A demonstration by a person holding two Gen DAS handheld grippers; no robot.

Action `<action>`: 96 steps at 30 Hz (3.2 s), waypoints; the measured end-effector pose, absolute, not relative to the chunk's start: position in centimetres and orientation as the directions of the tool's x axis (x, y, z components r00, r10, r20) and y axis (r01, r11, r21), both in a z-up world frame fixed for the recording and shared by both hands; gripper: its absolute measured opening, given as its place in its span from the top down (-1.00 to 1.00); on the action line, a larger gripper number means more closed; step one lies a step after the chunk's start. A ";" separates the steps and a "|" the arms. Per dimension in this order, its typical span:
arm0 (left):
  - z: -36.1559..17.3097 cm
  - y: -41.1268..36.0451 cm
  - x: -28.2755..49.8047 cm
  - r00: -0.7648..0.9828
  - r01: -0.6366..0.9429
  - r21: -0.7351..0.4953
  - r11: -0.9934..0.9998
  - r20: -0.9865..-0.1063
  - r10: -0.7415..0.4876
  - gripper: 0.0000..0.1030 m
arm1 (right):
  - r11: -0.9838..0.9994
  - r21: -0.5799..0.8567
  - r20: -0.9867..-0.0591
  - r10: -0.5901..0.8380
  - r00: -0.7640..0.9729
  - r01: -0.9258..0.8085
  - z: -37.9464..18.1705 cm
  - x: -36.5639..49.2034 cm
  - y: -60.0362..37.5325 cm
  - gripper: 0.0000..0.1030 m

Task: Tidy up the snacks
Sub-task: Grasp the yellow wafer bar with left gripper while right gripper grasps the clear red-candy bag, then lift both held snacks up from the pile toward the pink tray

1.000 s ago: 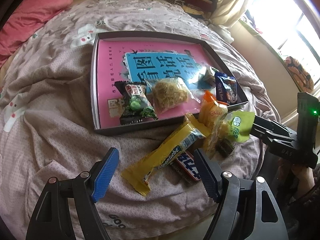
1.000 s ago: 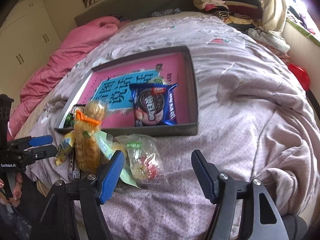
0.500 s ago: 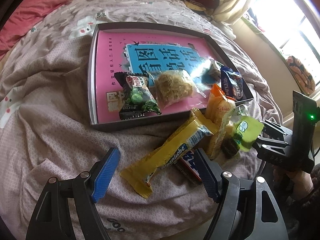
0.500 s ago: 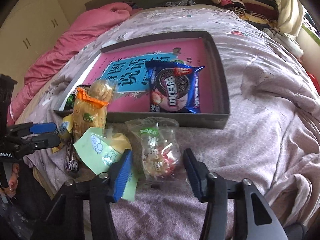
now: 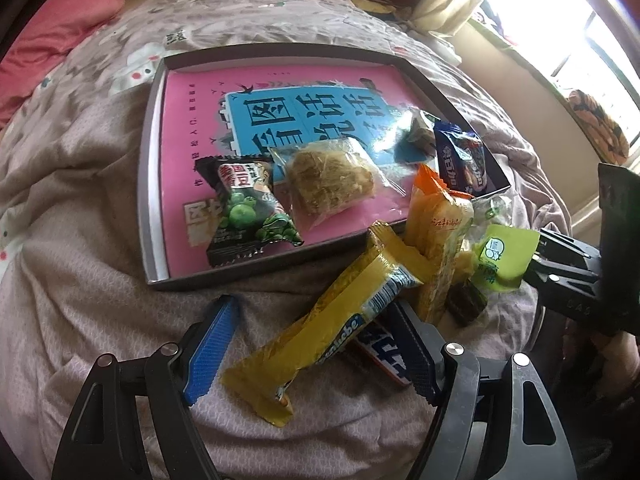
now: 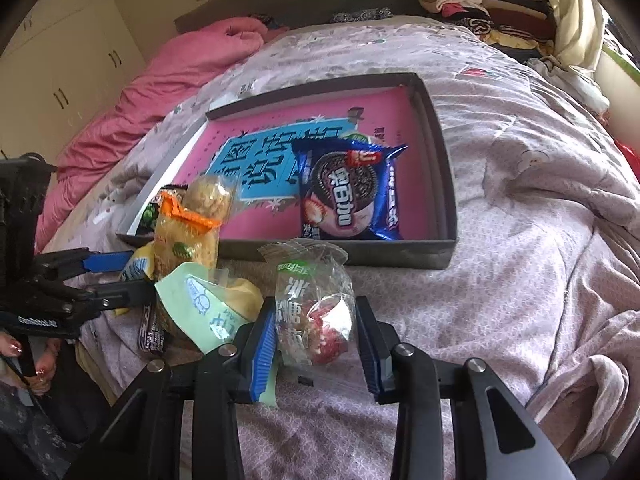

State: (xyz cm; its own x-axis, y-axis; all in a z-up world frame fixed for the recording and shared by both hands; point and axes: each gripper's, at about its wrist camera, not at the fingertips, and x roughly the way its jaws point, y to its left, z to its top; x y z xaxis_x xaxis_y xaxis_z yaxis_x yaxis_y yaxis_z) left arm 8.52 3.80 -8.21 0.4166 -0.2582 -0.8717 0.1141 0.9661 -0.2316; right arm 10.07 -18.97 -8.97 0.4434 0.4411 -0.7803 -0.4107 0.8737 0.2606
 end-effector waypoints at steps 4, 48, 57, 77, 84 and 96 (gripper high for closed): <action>-8.6 3.9 8.6 0.403 0.115 -0.268 0.956 -0.868 -0.292 -0.30 | 0.873 0.280 -0.767 0.453 0.454 -0.398 -8.6 10.1 -19.6 0.27; -4.6 6.3 6.7 0.496 0.093 -0.370 0.924 -0.788 -0.365 0.60 | 0.855 0.294 -0.699 0.497 0.514 -0.426 -5.3 8.5 -19.6 0.27; -3.8 6.5 6.5 0.515 0.086 -0.368 0.926 -0.779 -0.357 0.60 | 0.852 0.294 -0.686 0.503 0.525 -0.433 -4.6 8.3 -19.6 0.27; -1.5 6.6 6.5 0.568 0.073 -0.341 0.937 -0.758 -0.320 0.60 | 0.857 0.282 -0.666 0.498 0.555 -0.431 -3.6 8.3 -19.6 0.27; -0.9 6.4 6.6 0.581 0.079 -0.323 0.943 -0.754 -0.307 0.61 | 0.858 0.281 -0.654 0.499 0.568 -0.430 -3.1 8.6 -19.7 0.27; -0.6 7.4 7.0 0.605 0.049 -0.305 0.951 -0.749 -0.271 0.60 | 0.855 0.284 -0.632 0.508 0.586 -0.435 -1.9 9.3 -19.3 0.27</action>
